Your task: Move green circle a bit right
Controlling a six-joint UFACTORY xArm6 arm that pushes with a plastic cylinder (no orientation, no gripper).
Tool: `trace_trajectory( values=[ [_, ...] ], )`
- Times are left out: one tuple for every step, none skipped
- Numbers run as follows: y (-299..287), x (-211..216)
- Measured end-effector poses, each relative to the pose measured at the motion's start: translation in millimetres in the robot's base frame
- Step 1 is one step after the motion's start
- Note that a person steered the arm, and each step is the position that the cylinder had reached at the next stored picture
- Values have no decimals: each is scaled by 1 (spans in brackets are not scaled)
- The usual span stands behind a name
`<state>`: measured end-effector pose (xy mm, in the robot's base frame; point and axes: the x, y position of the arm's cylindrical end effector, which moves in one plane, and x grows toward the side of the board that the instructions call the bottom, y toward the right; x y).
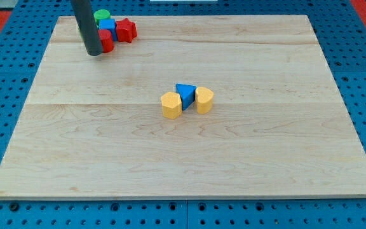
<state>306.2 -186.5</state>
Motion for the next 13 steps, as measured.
trace_trajectory(
  values=[
    [-12, 3],
    [-49, 4],
    [-92, 4],
    [-95, -12],
    [-95, -40],
    [-70, -84],
    [-35, -114],
    [-30, -115],
    [-4, -114],
    [5, -115],
    [5, -115],
    [4, -115],
    [4, -114]
  ],
)
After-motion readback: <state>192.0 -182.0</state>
